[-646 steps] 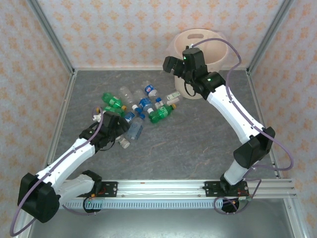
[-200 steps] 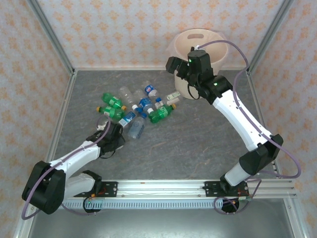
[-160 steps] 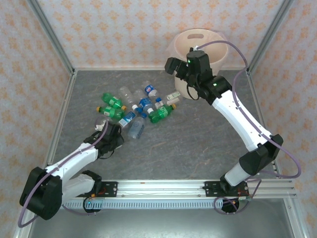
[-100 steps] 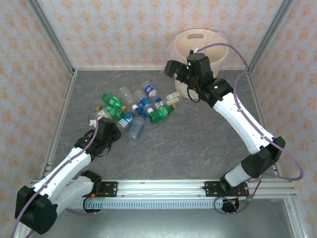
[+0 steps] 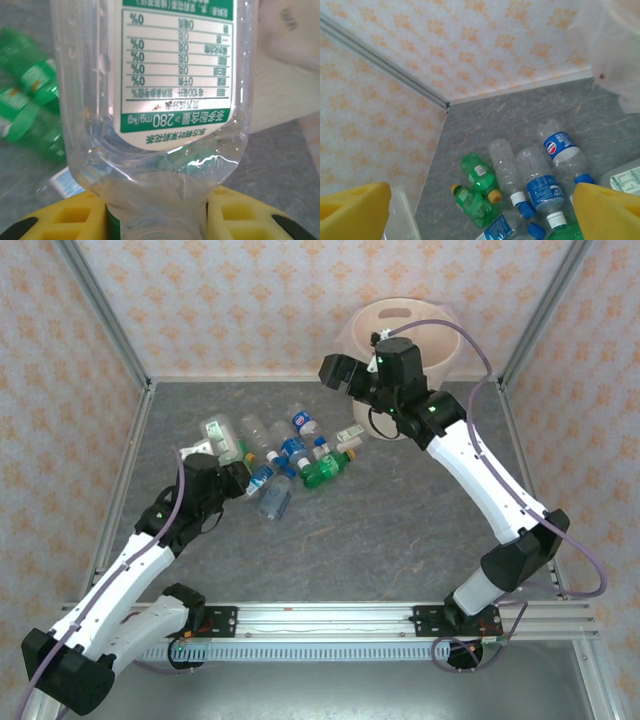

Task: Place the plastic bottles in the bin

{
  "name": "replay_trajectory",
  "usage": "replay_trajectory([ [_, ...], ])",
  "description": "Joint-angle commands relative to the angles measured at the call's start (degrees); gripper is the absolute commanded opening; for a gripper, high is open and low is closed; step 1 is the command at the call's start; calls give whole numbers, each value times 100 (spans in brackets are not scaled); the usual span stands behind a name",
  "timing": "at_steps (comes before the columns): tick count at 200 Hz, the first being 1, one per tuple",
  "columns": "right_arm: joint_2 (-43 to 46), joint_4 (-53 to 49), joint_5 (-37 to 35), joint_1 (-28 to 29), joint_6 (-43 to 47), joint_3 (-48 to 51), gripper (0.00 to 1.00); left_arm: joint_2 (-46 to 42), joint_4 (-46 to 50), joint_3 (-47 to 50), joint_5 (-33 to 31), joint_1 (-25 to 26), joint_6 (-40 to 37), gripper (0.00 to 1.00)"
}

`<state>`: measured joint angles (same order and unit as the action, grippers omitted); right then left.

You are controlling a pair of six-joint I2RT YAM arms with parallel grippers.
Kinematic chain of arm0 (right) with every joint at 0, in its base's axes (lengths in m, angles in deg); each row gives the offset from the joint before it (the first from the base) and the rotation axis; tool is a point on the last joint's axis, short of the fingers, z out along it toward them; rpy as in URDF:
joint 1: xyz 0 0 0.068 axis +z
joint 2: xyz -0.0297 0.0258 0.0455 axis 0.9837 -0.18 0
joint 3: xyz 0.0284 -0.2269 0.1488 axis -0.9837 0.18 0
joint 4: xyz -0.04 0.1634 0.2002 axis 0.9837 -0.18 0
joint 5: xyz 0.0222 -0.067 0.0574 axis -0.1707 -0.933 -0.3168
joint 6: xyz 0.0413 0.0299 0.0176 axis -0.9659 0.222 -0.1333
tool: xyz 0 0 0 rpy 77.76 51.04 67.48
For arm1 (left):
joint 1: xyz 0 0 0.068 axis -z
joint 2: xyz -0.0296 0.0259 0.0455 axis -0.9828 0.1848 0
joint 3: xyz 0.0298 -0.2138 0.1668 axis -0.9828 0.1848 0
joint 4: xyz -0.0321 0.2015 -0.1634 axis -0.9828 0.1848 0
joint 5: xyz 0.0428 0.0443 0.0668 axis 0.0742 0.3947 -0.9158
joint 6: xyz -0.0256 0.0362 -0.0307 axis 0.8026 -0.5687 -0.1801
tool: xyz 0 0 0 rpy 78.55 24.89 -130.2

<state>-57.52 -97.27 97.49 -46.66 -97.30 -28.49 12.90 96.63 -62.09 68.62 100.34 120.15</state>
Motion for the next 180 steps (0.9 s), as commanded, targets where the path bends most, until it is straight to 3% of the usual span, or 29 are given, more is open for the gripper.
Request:
replay_trajectory([
  [1, -210, -8, 738, 27, 46, -351, 92, 281, -754, -395, 559, 143, -580, 34],
  [62, -428, -171, 1102, 61, 147, -487, 91, 1421, -1007, -1401, 868, 856, -1034, 34],
  [113, -525, -167, 1314, 153, 292, -624, 91, 1857, -1112, -1787, 1432, 928, -1073, 34],
  [180, -740, -175, 1595, 170, 421, -660, 82, 2003, -1211, -1944, 1857, 1029, -1193, 33],
])
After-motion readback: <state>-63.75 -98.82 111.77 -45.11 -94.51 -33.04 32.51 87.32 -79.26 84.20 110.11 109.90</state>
